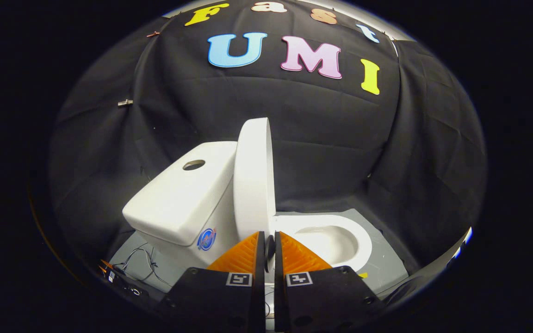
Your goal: Open the toilet lid.
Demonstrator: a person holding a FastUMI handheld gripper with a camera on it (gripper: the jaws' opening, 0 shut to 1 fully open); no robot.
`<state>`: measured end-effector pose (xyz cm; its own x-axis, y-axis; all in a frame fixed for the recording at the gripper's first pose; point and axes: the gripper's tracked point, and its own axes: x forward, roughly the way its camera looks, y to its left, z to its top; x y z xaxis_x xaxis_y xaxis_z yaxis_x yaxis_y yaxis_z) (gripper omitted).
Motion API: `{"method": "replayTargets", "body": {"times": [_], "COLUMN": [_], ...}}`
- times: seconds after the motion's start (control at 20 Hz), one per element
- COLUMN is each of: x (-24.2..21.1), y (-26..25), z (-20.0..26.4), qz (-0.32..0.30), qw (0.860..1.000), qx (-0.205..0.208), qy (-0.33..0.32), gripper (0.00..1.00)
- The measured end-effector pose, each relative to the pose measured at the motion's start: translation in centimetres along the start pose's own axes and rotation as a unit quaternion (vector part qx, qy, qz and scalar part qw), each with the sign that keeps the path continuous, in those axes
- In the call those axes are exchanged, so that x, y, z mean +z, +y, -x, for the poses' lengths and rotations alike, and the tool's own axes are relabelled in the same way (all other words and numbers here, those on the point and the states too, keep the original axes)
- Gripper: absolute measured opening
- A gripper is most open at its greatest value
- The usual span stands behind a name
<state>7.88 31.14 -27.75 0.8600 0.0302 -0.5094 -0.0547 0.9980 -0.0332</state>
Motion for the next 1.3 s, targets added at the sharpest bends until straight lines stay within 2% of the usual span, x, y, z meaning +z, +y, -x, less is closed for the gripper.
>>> {"method": "replayTargets", "body": {"times": [0.55, 0.95, 1.05, 1.1, 1.3], "x": [-0.5, -0.6, -0.7, -0.8, -1.5], "y": [4.0, 3.7, 3.9, 4.1, 5.4], "z": [-0.2, -0.1, -0.2, -0.2, 0.1], "qz": [0.035, 0.047, 0.038, 0.035, 0.037], "qw": [0.999, 0.999, 0.999, 0.999, 0.998], "qx": [0.014, 0.006, 0.014, 0.019, 0.053], "qy": [-0.013, -0.016, -0.014, -0.012, -0.001], "gripper": [0.13, 0.13, 0.17, 0.22, 0.74]}}
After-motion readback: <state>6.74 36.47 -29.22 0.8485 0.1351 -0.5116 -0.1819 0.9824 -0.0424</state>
